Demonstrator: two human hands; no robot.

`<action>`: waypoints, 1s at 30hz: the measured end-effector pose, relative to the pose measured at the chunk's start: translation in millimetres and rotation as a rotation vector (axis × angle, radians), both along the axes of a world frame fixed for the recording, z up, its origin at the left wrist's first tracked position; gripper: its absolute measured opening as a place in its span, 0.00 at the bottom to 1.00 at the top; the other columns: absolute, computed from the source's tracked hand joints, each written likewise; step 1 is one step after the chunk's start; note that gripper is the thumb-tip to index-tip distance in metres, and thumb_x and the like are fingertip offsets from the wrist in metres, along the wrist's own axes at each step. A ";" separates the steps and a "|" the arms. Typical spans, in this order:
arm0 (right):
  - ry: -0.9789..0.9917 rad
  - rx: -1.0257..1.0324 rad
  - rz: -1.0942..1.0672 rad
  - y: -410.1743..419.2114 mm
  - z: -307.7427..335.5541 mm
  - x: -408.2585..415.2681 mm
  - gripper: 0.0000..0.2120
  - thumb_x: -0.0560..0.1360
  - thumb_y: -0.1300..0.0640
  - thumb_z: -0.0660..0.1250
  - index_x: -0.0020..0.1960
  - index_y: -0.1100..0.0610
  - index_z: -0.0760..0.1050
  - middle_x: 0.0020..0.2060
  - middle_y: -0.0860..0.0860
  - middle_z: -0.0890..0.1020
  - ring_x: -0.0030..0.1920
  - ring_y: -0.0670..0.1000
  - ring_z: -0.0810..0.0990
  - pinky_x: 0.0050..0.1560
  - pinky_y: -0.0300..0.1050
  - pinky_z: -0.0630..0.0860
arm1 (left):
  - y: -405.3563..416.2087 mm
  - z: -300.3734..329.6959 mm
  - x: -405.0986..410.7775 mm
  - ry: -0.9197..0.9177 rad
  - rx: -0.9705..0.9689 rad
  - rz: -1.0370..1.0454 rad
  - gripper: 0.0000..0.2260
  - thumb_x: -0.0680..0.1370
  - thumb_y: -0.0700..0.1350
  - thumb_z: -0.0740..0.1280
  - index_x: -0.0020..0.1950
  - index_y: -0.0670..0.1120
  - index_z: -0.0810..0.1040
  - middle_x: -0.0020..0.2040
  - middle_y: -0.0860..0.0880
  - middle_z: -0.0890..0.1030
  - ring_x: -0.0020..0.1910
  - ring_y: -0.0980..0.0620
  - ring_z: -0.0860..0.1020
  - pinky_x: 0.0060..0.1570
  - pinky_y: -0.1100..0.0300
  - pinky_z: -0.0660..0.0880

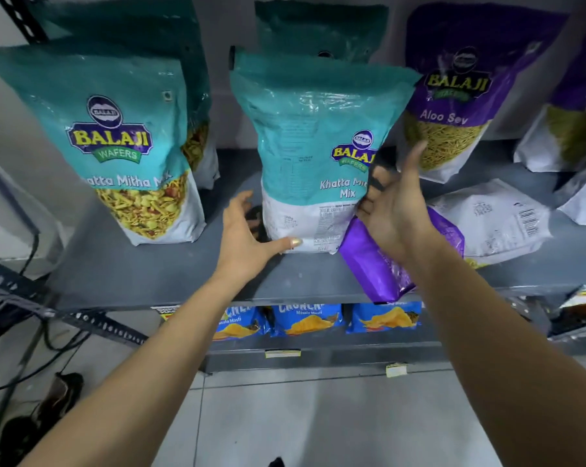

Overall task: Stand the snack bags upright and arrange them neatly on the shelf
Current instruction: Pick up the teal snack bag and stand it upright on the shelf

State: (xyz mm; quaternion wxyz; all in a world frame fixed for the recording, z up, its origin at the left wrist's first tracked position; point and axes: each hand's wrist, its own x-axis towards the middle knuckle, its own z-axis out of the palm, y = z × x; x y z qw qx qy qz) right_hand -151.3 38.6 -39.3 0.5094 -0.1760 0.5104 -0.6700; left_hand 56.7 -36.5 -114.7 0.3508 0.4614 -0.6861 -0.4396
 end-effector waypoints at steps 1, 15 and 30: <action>-0.009 0.056 -0.017 -1.9 -6.0 -2.7 0.42 0.76 0.27 0.44 0.69 0.57 0.76 0.66 0.59 0.81 0.67 0.57 0.79 0.71 0.51 0.72 | 0.1 0.9 0.5 -0.011 -0.017 0.027 0.45 0.57 0.57 0.83 0.68 0.53 0.64 0.66 0.49 0.72 0.55 0.50 0.79 0.53 0.57 0.79; 0.425 0.174 0.348 -13.1 -40.3 0.7 0.38 0.73 0.71 0.72 0.77 0.59 0.58 0.75 0.61 0.68 0.76 0.56 0.68 0.77 0.56 0.64 | -10.9 2.6 -2.0 -0.044 0.188 -0.468 0.48 0.58 0.42 0.84 0.74 0.51 0.66 0.70 0.50 0.75 0.69 0.55 0.74 0.68 0.56 0.73; 0.621 0.223 0.399 -21.5 -33.9 -28.5 0.45 0.62 0.72 0.79 0.72 0.54 0.62 0.67 0.54 0.77 0.64 0.54 0.78 0.64 0.51 0.77 | -56.5 15.4 6.3 0.037 0.333 -0.458 0.25 0.71 0.25 0.69 0.53 0.56 0.84 0.51 0.59 0.88 0.54 0.60 0.83 0.51 0.68 0.78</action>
